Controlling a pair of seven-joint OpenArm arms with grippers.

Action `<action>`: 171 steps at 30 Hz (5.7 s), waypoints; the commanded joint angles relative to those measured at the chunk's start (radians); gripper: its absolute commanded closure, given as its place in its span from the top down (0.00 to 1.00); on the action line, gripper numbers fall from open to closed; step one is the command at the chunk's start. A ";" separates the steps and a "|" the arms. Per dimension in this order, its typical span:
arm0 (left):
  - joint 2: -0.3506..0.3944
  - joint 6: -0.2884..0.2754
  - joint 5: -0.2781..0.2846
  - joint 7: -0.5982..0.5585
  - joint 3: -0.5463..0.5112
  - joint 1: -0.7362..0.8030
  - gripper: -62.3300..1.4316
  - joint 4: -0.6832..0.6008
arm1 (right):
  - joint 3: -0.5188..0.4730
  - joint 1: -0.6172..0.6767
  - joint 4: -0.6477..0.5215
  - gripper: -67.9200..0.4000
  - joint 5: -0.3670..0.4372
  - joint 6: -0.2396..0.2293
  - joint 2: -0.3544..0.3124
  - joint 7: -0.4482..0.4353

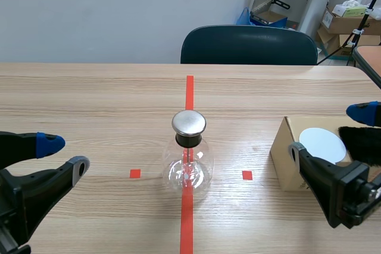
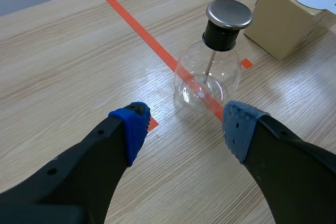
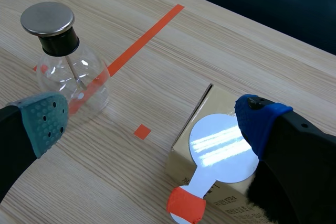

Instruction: Do the electroscope experiment

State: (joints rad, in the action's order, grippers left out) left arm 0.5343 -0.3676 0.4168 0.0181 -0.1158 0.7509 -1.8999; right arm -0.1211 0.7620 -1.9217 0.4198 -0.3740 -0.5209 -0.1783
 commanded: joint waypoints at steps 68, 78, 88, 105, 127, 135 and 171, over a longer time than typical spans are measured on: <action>0.550 -0.156 -0.115 -0.305 0.190 0.122 0.54 -0.012 | 0.214 -0.148 0.549 1.00 -1.651 1.157 0.280 0.035; 0.552 -0.088 -0.140 -0.325 0.206 0.116 0.54 -0.012 | 0.214 -0.150 0.550 1.00 -1.656 1.157 0.277 0.035; 0.552 -0.083 -0.140 -0.343 0.206 0.116 0.54 -0.012 | 0.211 -0.150 0.550 1.00 -1.659 1.157 0.277 0.039; 0.544 -0.069 -0.141 -0.335 0.205 0.116 0.54 -0.012 | 0.199 -0.150 0.550 0.19 -1.670 1.157 0.277 0.038; 0.544 -0.069 -0.110 -0.490 0.205 0.116 0.54 -0.012 | 0.199 -0.150 0.550 0.02 -1.670 1.157 0.278 0.039; 0.544 -0.069 -0.115 -0.493 0.205 0.116 0.54 -0.012 | 0.199 -0.150 0.550 0.02 -1.670 1.157 0.278 0.039; 0.544 -0.064 -0.115 -0.493 0.205 0.116 0.54 -0.012 | 0.199 -0.150 0.550 0.02 -1.670 1.157 0.278 0.038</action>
State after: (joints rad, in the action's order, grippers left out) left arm 1.0863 -0.4297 0.2955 -0.4606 0.0887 0.8669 -1.8999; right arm 0.0845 0.6132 -1.3548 -1.2503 0.7250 -0.2276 -0.1474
